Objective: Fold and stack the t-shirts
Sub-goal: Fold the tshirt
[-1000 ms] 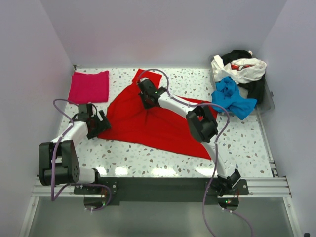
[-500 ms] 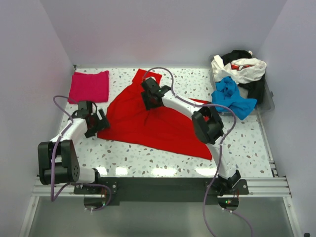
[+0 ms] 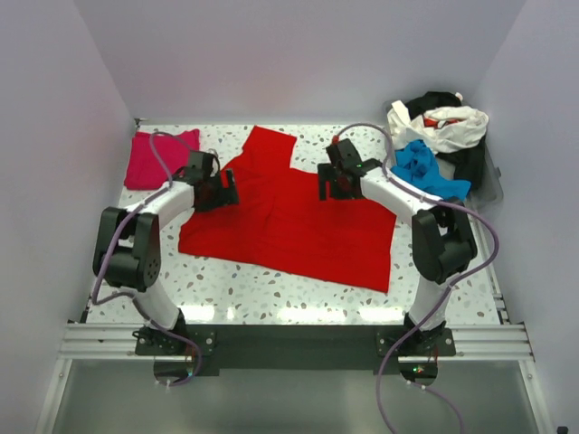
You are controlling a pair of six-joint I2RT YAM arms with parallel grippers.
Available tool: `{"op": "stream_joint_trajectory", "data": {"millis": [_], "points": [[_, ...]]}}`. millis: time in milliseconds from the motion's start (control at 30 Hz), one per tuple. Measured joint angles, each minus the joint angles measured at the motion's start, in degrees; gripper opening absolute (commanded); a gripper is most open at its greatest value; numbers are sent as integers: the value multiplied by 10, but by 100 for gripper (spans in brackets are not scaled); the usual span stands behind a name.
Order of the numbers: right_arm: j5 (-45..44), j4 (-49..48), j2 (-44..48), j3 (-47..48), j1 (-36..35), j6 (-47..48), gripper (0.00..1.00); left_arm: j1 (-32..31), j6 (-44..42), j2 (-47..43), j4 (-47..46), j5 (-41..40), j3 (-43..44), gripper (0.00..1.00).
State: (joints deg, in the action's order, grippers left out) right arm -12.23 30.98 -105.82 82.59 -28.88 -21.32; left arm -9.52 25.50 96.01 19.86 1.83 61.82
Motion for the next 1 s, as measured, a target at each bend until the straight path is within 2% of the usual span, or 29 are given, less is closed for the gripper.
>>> {"op": "stream_joint_trajectory", "data": {"millis": [133,333,567,1000], "points": [[13,-7,0,-70,36,-5,82,-7,0,72,-19,24,17,91],[29,-17,0,-123,31,-12,82,-9,-10,82,-45,28,20,91],[43,-18,-1,-147,29,-26,81,-10,-21,60,-81,18,-20,92],[80,-15,40,-197,27,-45,80,17,-23,2,-61,-32,-83,93]]}}
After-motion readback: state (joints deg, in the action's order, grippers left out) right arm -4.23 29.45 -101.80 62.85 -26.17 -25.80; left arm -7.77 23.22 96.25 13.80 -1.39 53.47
